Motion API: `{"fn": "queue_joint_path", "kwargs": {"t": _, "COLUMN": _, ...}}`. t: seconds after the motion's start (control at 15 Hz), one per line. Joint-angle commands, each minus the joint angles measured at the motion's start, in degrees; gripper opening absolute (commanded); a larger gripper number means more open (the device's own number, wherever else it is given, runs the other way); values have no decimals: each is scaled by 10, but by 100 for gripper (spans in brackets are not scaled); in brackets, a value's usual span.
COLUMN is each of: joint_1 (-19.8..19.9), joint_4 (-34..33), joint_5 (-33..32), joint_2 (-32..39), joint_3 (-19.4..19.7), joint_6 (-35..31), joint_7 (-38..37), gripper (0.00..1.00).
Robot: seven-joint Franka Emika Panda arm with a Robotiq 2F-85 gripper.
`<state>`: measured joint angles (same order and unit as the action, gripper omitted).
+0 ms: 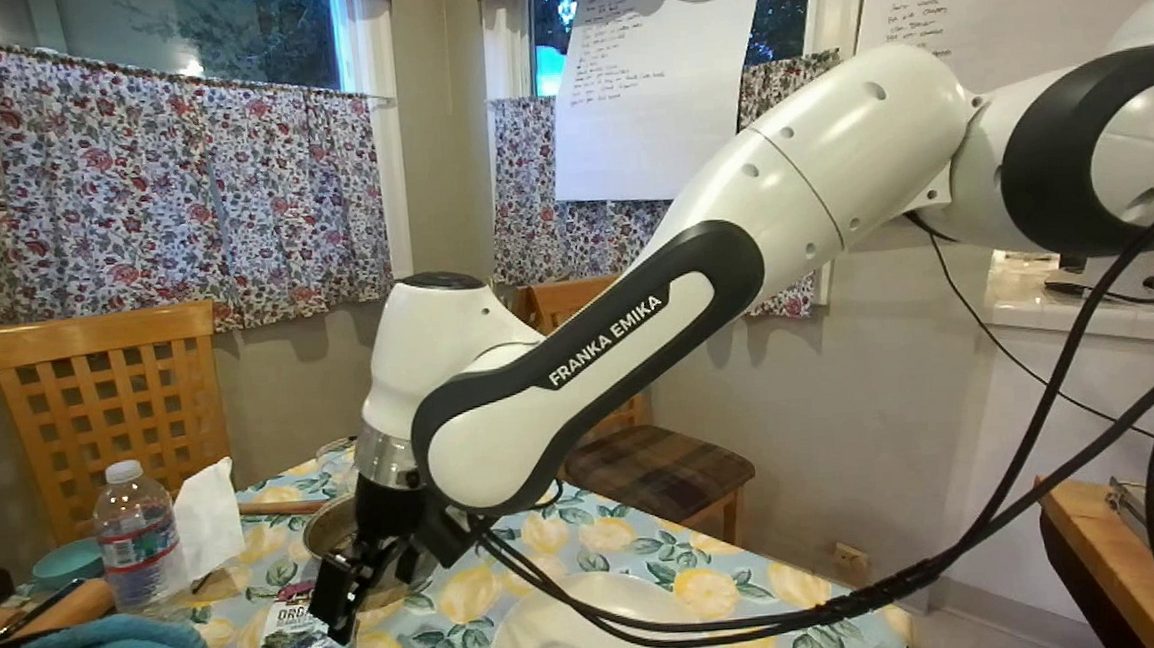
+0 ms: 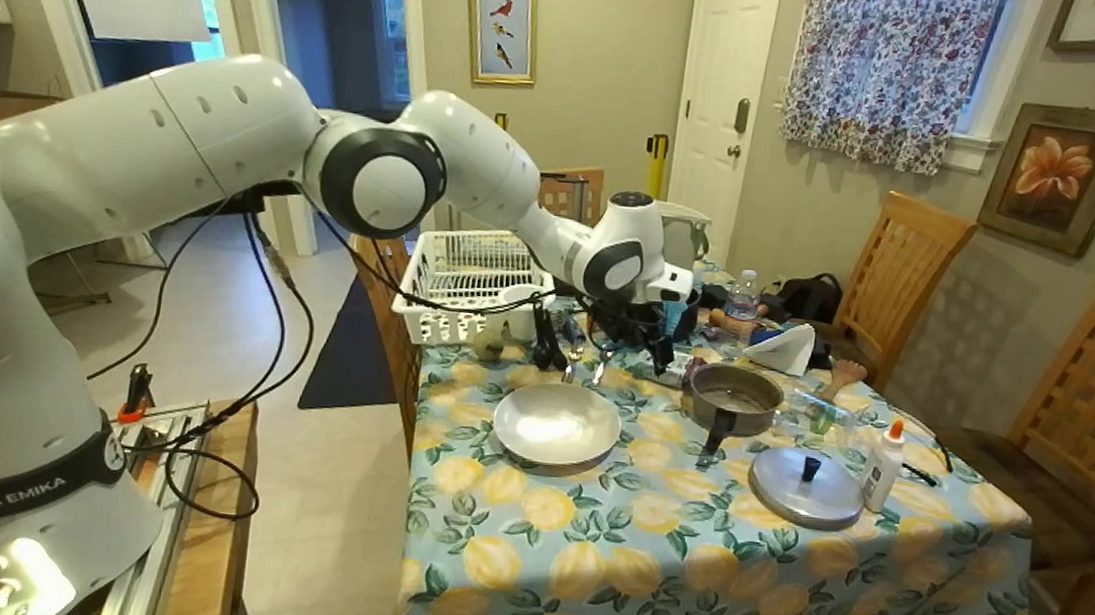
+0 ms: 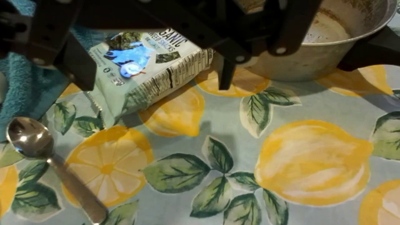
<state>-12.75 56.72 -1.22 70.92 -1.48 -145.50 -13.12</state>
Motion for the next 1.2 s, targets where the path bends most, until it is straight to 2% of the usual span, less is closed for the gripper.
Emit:
{"fn": "queue_joint_path", "kwargs": {"t": 0.0, "joint_1": 9, "joint_4": -14, "joint_5": 12, "joint_2": 20, "joint_3": -16, "joint_6": -12, "joint_7": 29, "gripper": 100}}
{"fn": "queue_joint_path", "kwargs": {"t": 0.27, "joint_1": 6, "joint_4": -27, "joint_5": 7, "joint_2": 38, "joint_3": -21, "joint_6": -6, "joint_7": 52, "gripper": 100}}
{"fn": "queue_joint_path", "kwargs": {"t": 0.67, "joint_1": 4, "joint_4": -39, "joint_5": 5, "joint_2": 61, "joint_3": -19, "joint_6": -42, "joint_7": 66, "gripper": 100}}
{"fn": "queue_joint_path", "kwargs": {"t": 1.13, "joint_1": 4, "joint_4": -63, "joint_5": 12, "joint_2": 85, "joint_3": -35, "joint_6": -84, "joint_7": 70, "gripper": 100}}
